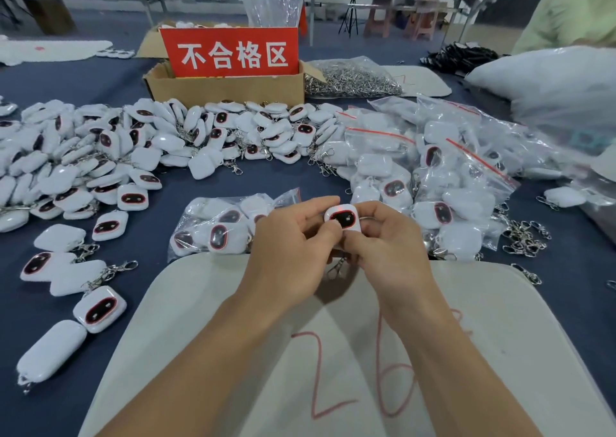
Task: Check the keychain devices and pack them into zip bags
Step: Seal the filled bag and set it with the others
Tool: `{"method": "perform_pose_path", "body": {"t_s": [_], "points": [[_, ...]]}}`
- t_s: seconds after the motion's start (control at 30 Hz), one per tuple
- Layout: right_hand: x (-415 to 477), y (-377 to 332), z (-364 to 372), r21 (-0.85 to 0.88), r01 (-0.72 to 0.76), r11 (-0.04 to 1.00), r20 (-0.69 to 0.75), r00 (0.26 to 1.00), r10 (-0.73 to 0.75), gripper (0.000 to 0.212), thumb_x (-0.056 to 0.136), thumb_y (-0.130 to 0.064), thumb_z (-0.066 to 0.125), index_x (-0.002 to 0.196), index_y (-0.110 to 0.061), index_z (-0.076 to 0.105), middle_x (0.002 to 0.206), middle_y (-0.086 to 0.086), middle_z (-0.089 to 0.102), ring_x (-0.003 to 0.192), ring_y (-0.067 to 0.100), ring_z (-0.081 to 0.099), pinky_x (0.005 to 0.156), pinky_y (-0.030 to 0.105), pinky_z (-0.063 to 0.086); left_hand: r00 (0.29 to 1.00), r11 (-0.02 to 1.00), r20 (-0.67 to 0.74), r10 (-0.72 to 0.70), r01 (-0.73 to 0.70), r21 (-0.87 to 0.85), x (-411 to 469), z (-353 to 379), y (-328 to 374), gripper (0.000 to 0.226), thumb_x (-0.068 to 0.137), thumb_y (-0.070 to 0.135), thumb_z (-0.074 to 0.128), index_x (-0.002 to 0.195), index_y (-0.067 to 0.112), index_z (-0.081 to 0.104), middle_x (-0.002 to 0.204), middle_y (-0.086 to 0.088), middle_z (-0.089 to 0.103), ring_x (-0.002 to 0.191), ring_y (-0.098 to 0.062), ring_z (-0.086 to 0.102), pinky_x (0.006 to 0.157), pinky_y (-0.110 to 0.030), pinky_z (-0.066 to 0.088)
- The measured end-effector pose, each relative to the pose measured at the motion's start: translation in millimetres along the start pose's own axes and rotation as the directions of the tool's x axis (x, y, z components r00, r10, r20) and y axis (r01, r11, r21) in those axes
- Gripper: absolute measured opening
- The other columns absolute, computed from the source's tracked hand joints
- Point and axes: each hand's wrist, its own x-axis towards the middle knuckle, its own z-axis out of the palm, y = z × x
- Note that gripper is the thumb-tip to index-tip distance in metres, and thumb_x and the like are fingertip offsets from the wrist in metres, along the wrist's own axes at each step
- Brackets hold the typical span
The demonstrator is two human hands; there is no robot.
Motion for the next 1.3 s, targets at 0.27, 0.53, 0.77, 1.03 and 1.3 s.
{"method": "perform_pose_path", "body": {"t_s": [0.27, 0.53, 0.77, 1.03, 1.3], "points": [[-0.2, -4.2, -4.7, 0.007, 0.007, 1.0, -0.09, 0.996, -0.006, 0.019, 0.088, 0.009, 0.062, 0.096, -0.008, 0.063, 0.067, 0.006, 0.069, 0.058, 0.019, 0.062, 0.055, 0.024, 0.049, 0.863, 0.552, -0.191, 0.468, -0.116, 0.826, 6.2, -23.6, 3.5, 0.064, 0.073, 0.031, 0.087, 0.133, 0.018, 0.067, 0.104, 0.001, 0.071, 0.094, -0.026, 0.06, 0.079, -0.038, 0.05], [4.8, -10.4, 27.5, 0.271, -0.099, 0.957, 0.096, 0.993, 0.075, 0.016, 0.096, 0.008, 0.057, 0.107, -0.003, 0.059, 0.095, 0.014, 0.074, 0.084, 0.023, 0.067, 0.074, 0.026, 0.056, 0.882, 0.824, -0.41, 0.233, 0.045, 0.565, 13.9, -42.0, 3.8, 0.018, 0.088, 0.015, 0.068, 0.095, 0.028, 0.078, 0.083, 0.016, 0.058, 0.072, -0.008, 0.049, 0.064, -0.016, 0.03], [21.4, -8.1, 84.6, -0.297, 0.113, 0.948, 0.031, 0.994, -0.109, 0.013, 0.088, -0.003, 0.067, 0.087, -0.015, 0.071, 0.082, 0.01, 0.074, 0.08, 0.022, 0.068, 0.079, 0.049, 0.059, 0.819, 0.949, -0.521, 0.24, -0.087, 0.302, 19.7, -56.4, 4.7, 0.024, 0.088, 0.006, 0.069, 0.093, 0.025, 0.081, 0.084, 0.02, 0.066, 0.081, 0.016, 0.057, 0.078, 0.002, 0.035], [28.4, -56.8, 75.2, -0.759, 0.412, 0.505, 0.362, 0.911, -0.199, 0.041, 0.078, -0.008, 0.054, 0.108, -0.027, 0.073, 0.101, -0.005, 0.076, 0.092, 0.01, 0.069, 0.083, 0.031, 0.056, 0.811, 0.928, -0.458, 0.365, -0.28, 0.245, 19.0, -57.6, 7.9, 0.02, 0.095, 0.001, 0.067, 0.103, 0.014, 0.08, 0.098, 0.006, 0.072, 0.092, 0.006, 0.063, 0.083, -0.004, 0.04], [22.3, -62.3, 27.8, -0.364, 0.17, 0.916, 0.006, 0.984, -0.18, 0.053, 0.07, 0.005, 0.068, 0.11, -0.029, 0.074, 0.098, -0.001, 0.078, 0.072, 0.019, 0.076, 0.076, 0.046, 0.064, 0.904, 0.957, -0.327, 0.277, -0.288, 0.014, 32.3, -50.3, 39.8, 0.036, 0.091, 0.014, 0.065, 0.086, 0.048, 0.074, 0.091, 0.023, 0.074, 0.089, 0.001, 0.069, 0.08, -0.017, 0.053]]}}
